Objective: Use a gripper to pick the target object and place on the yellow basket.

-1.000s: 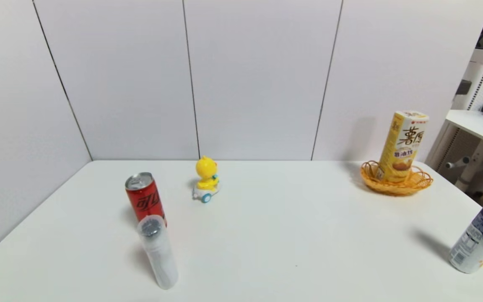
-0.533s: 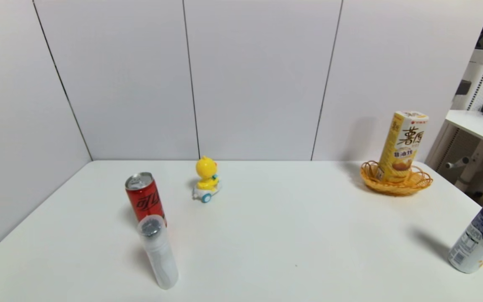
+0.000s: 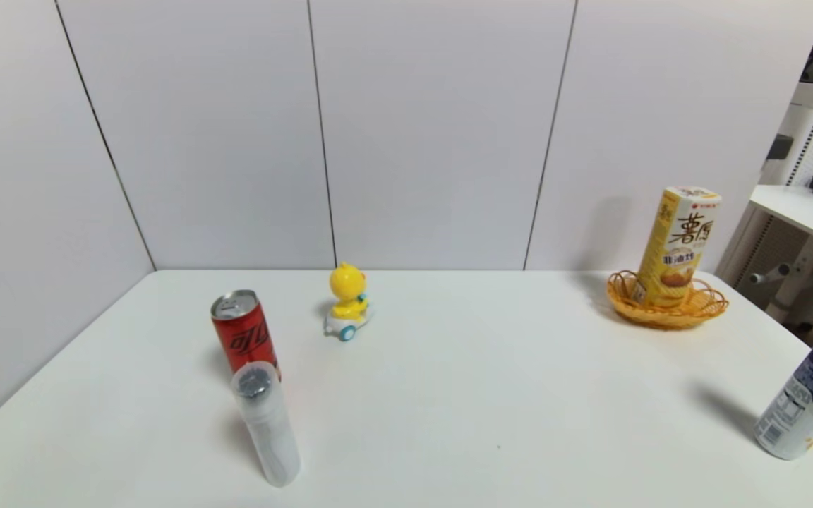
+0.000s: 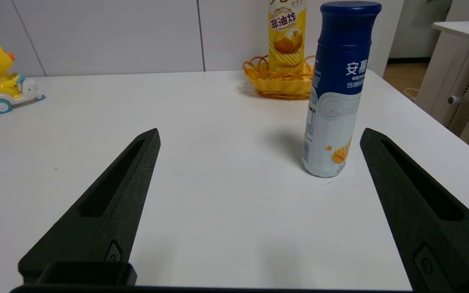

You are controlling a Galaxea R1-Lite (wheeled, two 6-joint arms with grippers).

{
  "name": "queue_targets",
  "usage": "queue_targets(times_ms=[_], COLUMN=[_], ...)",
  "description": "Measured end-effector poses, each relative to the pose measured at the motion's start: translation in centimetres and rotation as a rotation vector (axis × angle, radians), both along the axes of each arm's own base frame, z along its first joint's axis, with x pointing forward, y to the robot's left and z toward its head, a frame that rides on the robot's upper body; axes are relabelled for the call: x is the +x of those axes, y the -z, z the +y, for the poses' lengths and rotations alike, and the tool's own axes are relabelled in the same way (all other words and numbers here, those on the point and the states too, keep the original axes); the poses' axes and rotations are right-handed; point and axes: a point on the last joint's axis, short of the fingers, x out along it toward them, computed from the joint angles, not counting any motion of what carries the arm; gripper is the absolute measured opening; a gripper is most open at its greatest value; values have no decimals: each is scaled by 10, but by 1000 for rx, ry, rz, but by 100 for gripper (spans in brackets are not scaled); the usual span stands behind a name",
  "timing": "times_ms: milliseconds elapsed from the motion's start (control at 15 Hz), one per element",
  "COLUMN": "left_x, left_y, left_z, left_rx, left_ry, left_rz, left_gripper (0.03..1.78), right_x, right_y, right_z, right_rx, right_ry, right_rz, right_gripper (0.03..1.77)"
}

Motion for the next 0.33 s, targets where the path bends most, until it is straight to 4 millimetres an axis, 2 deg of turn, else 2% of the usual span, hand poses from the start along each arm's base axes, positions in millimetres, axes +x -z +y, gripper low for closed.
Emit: queue_targets(times_ms=[333], left_x=[0], left_y=[0], left_z=[0], left_rx=[0], left_ry=[1], left_rz=[0], left_gripper=[169], right_x=[0], right_y=[0], right_z=[0], right_rx=[48], right_ry=[17], right_rz=[-1], right_gripper=[169])
